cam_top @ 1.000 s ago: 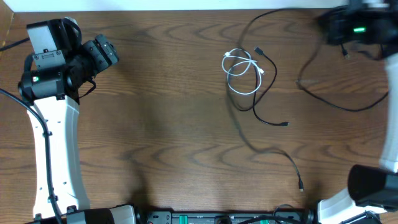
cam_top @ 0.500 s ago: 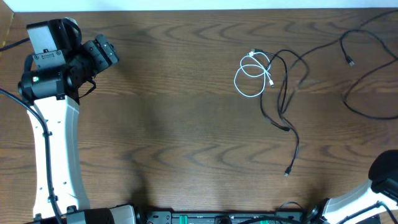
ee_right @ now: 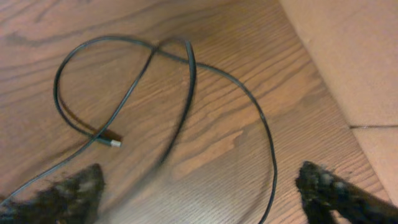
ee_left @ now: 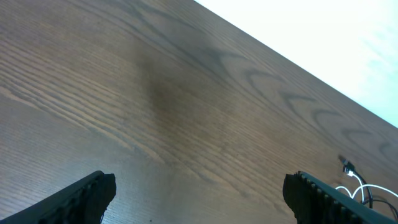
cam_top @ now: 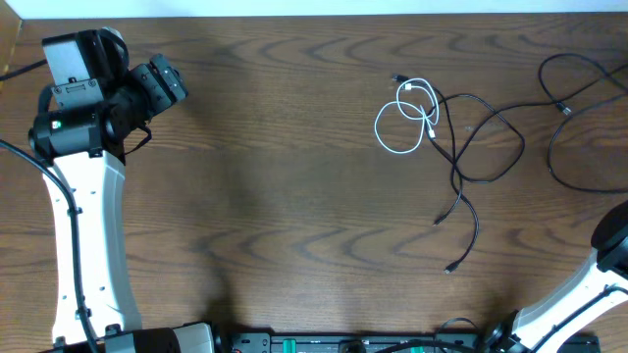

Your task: Untangle cables

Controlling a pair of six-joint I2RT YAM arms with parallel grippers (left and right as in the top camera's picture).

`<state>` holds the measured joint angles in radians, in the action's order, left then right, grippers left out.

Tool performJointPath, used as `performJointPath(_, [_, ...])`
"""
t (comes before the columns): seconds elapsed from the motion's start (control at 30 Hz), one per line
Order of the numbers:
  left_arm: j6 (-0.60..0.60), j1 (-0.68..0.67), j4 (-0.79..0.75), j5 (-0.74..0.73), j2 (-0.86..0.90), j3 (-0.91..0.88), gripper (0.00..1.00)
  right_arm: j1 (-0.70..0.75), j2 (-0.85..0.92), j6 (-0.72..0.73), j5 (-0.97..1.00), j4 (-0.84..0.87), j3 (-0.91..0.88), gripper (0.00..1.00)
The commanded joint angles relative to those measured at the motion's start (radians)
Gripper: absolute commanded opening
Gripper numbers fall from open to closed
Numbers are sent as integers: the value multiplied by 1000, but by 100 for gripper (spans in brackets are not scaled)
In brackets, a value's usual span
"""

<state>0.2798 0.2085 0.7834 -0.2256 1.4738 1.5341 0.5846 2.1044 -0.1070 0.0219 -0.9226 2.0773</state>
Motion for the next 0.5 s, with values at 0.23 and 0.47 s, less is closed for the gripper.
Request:
performJointPath(0.23, [-17,5,2,14,10,1,92,-72,-124,-1,-241,-113,10,99])
performJointPath(0.47, [-17,5,2,14,10,1,92,-83,-228,-73,-432,-121,10,99])
